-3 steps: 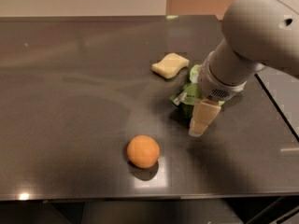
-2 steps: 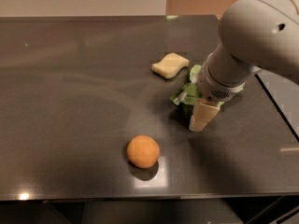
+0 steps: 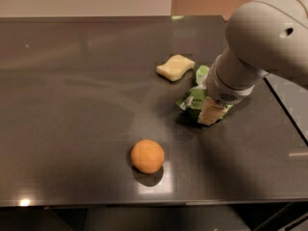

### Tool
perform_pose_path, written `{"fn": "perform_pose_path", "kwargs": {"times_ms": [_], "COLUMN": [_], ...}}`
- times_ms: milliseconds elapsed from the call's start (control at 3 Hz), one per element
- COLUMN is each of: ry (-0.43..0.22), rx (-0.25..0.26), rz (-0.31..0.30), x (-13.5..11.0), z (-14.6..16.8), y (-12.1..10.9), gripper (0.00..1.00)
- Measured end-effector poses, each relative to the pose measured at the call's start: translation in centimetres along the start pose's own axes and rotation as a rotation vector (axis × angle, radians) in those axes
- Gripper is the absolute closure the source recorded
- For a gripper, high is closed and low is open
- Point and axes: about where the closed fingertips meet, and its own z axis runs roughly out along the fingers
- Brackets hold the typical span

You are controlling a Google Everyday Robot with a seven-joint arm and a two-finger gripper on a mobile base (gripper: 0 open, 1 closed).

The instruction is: Move green rice chip bag near orange

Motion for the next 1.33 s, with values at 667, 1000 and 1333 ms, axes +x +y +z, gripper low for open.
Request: {"fn": "perform_pose_path", "kwargs": {"times_ms": [667,1000,1333], "ry": [-0.044,-0.100,-0.158], "rx": [0.040,0.062,0.069], "rz": [-0.041,-0.102,-0.157], "x": [-0.3,-0.8,-0.8], "z": [-3.2,-5.2,-6.5], "y": [1.4,2.8,4.3], "gripper": [1.00,1.00,1.00]}}
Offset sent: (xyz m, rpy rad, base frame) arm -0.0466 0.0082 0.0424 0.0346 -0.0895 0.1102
